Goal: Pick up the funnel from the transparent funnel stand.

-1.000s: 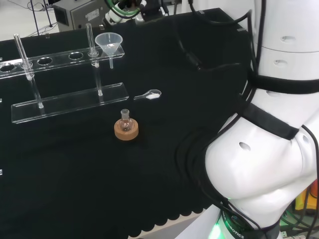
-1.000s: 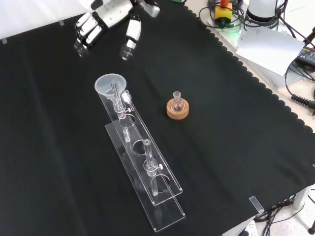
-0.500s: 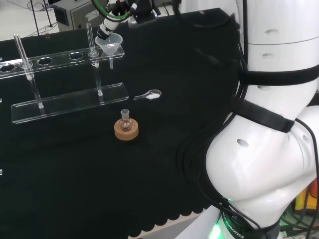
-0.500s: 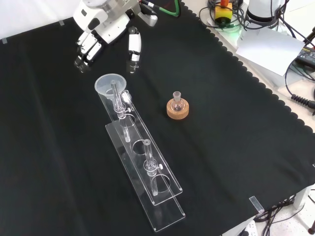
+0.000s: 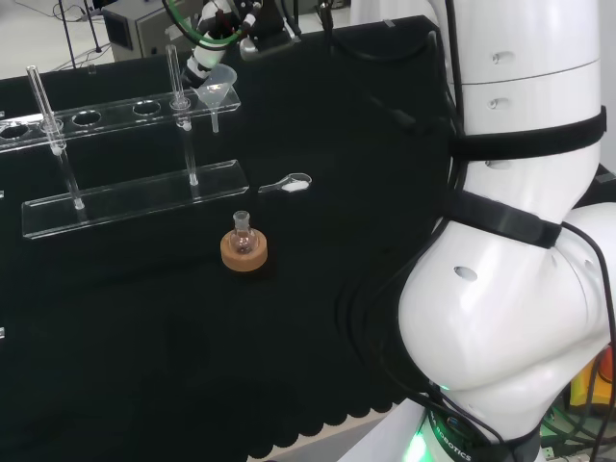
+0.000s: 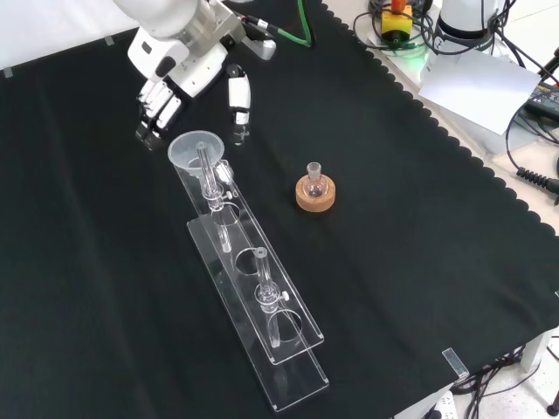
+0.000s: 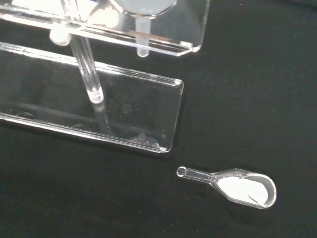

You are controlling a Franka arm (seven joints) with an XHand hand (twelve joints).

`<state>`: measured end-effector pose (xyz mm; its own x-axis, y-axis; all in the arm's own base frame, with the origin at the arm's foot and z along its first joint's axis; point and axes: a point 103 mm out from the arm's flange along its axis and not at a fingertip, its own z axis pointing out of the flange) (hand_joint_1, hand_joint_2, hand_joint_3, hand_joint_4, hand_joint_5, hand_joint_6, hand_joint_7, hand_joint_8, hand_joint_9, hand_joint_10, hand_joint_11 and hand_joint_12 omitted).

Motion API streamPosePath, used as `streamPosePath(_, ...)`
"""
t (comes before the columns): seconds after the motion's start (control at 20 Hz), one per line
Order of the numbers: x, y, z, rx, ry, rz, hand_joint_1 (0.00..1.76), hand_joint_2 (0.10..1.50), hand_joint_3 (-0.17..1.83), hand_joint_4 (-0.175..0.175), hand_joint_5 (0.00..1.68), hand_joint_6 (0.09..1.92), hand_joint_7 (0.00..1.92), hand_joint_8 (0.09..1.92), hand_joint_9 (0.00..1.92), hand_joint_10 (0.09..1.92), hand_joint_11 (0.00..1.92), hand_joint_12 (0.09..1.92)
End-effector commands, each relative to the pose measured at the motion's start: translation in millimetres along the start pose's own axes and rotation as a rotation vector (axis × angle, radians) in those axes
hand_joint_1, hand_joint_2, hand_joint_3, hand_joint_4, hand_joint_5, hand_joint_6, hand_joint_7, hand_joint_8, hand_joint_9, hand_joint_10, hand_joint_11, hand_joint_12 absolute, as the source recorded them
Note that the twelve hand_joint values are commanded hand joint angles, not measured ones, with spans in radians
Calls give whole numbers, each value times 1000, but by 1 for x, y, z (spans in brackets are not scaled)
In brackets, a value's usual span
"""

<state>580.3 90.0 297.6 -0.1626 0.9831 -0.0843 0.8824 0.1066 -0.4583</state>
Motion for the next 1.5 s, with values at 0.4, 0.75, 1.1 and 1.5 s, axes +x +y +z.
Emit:
streamPosePath(0.4, -2, 13, 8, 10, -40, 21, 631, 781, 149, -48, 122, 87, 0, 457, 187, 827, 220, 1461)
streamPosePath(0.75, -1, 19, 13, 32, -51, 8, 682, 784, 160, -50, 127, 87, 0, 465, 196, 824, 231, 1456)
streamPosePath(1.1, -5, 20, 16, 50, -41, -16, 693, 783, 168, -52, 131, 87, 0, 466, 198, 821, 237, 1454)
streamPosePath(1.5, -19, 19, 20, 48, -27, 2, 694, 759, 222, -54, 146, 87, 0, 471, 215, 803, 245, 1444)
